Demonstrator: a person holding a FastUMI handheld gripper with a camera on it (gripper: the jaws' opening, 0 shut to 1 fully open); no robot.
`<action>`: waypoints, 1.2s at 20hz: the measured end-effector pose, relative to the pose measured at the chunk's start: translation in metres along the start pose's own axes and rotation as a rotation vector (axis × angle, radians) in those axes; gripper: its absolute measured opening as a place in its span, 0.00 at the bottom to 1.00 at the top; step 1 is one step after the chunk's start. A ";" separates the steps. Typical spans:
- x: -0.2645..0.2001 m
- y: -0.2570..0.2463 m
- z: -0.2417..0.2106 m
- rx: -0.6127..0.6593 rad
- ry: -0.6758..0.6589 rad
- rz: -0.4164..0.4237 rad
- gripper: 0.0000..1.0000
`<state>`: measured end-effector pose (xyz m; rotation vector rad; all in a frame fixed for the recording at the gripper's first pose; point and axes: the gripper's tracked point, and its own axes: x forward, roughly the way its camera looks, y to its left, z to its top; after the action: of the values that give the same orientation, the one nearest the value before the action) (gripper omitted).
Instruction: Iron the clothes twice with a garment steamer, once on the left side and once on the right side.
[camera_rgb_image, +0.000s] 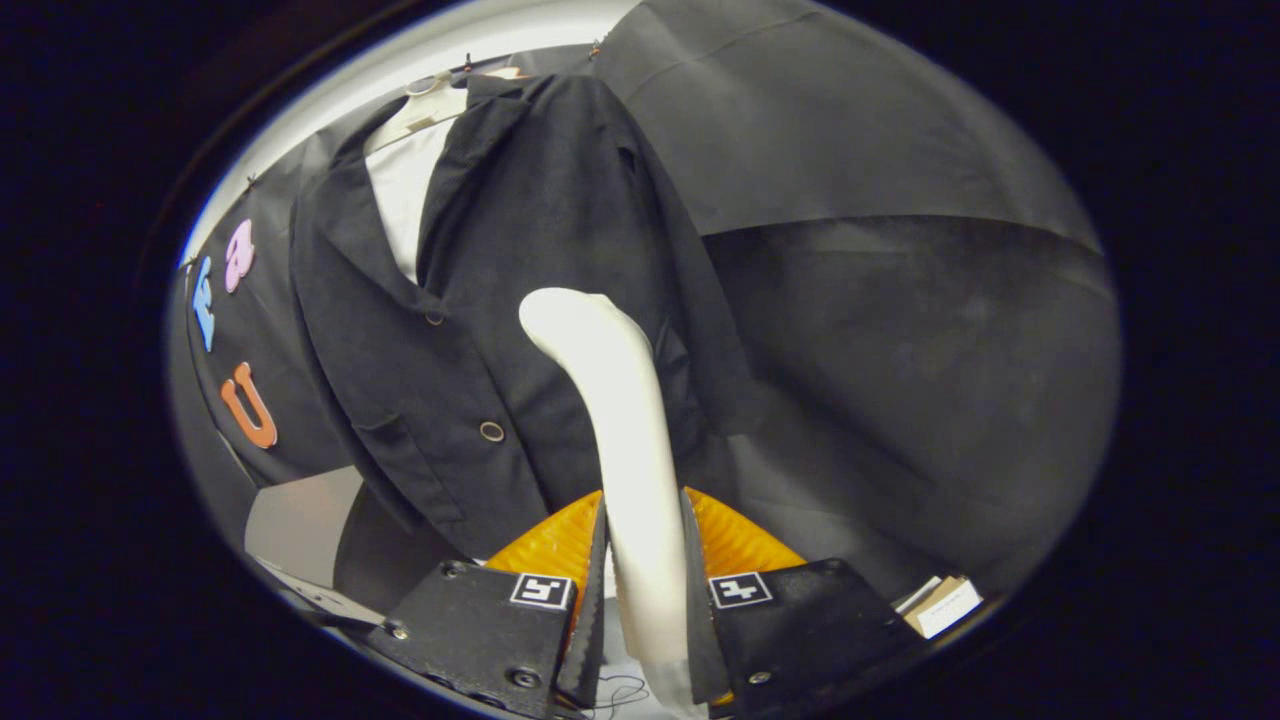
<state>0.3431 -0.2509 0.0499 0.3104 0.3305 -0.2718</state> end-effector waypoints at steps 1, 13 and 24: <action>0.001 0.001 -0.003 -0.001 0.002 0.000 0.37; 0.003 -0.001 -0.056 0.032 0.079 0.027 0.37; 0.017 -0.020 -0.104 0.085 0.183 0.000 0.37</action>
<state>0.3242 -0.2378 -0.0546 0.4200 0.5007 -0.2586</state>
